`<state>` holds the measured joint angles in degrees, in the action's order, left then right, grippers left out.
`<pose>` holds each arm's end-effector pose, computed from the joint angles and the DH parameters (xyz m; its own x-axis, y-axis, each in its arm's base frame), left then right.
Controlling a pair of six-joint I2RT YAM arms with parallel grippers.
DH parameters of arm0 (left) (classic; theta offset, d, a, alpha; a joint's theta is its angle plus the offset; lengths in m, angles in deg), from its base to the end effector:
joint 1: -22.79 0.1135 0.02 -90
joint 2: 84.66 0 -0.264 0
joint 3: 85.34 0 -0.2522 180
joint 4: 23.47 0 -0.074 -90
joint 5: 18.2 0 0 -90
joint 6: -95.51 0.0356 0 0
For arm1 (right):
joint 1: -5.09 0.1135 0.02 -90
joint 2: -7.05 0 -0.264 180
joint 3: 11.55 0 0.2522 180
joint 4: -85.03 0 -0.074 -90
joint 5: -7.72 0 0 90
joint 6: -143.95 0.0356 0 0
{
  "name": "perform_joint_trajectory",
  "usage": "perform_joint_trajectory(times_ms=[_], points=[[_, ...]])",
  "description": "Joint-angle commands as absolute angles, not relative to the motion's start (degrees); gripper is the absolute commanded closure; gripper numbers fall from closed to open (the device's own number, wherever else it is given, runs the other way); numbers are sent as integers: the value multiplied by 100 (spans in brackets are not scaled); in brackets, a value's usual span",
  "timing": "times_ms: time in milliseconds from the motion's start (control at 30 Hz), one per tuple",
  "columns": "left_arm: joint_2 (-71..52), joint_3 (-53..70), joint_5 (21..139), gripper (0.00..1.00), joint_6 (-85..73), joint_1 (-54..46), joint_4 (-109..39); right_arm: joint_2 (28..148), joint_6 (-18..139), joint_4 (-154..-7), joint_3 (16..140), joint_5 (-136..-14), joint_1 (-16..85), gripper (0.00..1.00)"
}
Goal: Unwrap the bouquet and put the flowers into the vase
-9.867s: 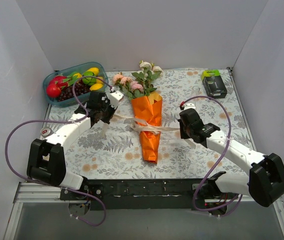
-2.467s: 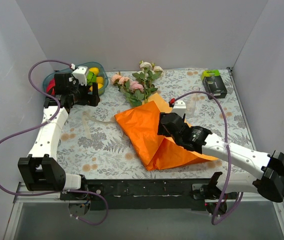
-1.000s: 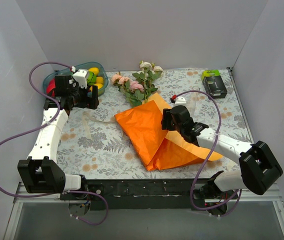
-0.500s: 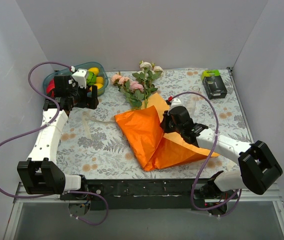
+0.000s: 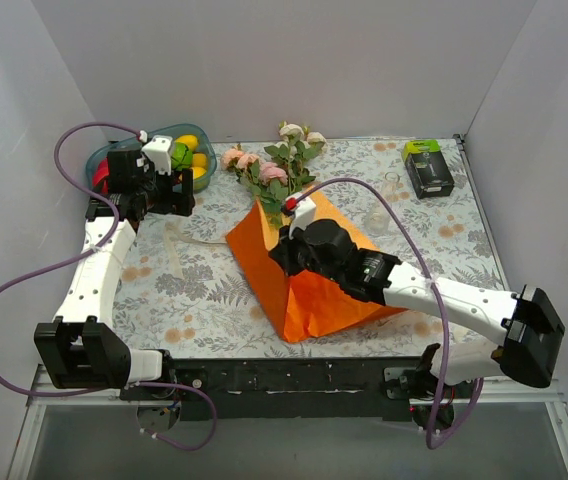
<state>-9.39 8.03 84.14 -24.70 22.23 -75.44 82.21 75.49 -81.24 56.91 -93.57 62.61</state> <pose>0.2826 -0.0104 0.3477 -0.6489 -0.4852 -0.5861 -0.1791 0.8460 -0.5022 0.1696 0.2535 0.3013 -0.4419 -0.0237 -0.8967 -0.6090 0.7419 0.2805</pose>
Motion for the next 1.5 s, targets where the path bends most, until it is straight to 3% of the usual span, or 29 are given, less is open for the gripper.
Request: perform_joint_trajectory(times_ms=[0, 333, 433, 667, 700, 1067, 1267, 1467], points=[[-1074, 575, 8095, 2, -2560, 2208, -7362, 8439, 7364, -8130, 6442, -9626, 6950, 99], [-942, -242, 7725, 2, -2885, 2595, -7572, 10045, 7355, -7594, 7917, -9704, 7927, 96], [-933, -523, 7821, 2, -2859, 2604, -7747, 10521, 7347, -7409, 8235, -9679, 8103, 84], [-933, -585, 7857, 2, -2736, 2622, -7959, 11287, 7224, -6768, 9158, -9625, 8287, 44], [-933, -577, 7848, 2, -2718, 2630, -7959, 11314, 7171, -6559, 9351, -9791, 8340, 43], [-828, -550, 8164, 2, -2736, 2674, -8003, 9882, 6881, -5705, 9722, -10232, 8358, 23], [-828, -577, 8428, 2, -2657, 2674, -8099, 9372, 7275, -6089, 8522, -10198, 8086, 23], [-994, -384, 8437, 2, -2367, 2674, -8179, 8932, 7469, -6259, 7516, -10145, 6892, 24]])
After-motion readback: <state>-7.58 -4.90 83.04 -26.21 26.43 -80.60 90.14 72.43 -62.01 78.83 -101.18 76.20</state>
